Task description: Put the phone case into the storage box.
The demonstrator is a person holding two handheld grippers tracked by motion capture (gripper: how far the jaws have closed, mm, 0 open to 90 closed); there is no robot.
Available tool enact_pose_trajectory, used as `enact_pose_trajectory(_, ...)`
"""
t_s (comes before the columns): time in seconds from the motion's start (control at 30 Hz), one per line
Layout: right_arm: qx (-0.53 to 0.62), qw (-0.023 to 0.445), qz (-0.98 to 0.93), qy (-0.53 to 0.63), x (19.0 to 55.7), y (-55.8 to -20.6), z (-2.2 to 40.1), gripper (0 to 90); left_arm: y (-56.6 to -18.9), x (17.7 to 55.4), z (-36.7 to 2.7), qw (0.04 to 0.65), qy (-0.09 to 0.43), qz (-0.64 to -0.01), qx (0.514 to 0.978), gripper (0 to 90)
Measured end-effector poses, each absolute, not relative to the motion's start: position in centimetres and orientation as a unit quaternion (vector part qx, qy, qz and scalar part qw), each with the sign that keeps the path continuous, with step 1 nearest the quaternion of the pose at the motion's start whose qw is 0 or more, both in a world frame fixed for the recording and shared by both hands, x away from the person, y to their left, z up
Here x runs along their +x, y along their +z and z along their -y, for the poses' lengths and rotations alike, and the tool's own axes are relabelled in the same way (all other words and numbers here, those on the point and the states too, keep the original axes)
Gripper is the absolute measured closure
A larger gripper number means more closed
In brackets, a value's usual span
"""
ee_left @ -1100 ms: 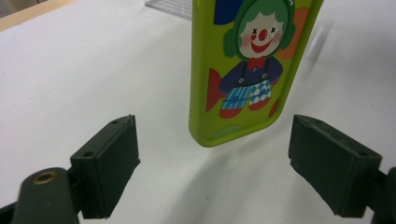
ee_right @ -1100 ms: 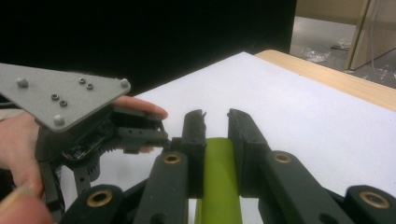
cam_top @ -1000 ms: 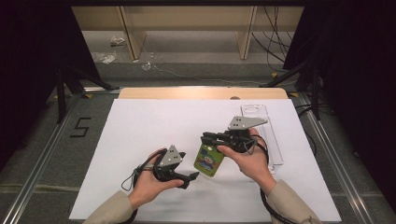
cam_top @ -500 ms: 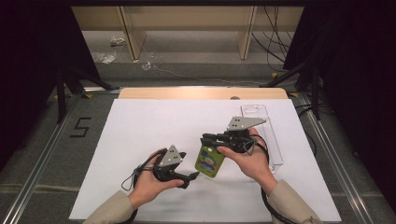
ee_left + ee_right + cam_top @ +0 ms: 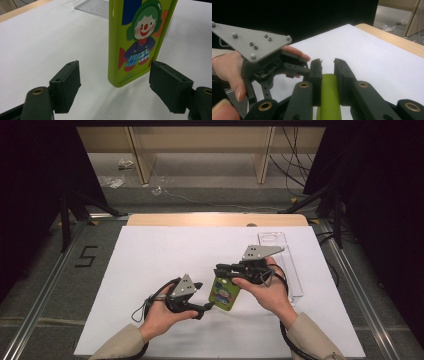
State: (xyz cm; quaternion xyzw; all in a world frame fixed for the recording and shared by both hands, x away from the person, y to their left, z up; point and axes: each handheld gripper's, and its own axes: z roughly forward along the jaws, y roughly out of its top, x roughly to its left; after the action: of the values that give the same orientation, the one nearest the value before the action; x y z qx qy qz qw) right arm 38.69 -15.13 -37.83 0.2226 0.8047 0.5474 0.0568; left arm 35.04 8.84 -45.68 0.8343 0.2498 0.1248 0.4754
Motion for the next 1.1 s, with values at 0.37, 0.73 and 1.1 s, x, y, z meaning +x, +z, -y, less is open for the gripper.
enact_pose_trajectory(0.37, 0.215, 0.048, -0.81, 0.543, 38.6, -37.8, 15.0, 77.9, -46.1, 36.0, -7.9, 0.499, 0.099, -0.202, 0.837, 31.6)
enact_pose_trajectory(0.73, 0.211, 0.041, -0.812, 0.543, 38.6, -37.8, 14.9, 77.9, -46.8, 36.5, -7.2, 0.498, 0.075, -0.175, 0.846, 44.9)
enact_pose_trajectory(1.1, 0.208, 0.029, -0.813, 0.544, 38.6, -37.9, 14.8, 77.9, -46.6, 36.6, -7.5, 0.5, 0.066, -0.164, 0.848, 59.0)
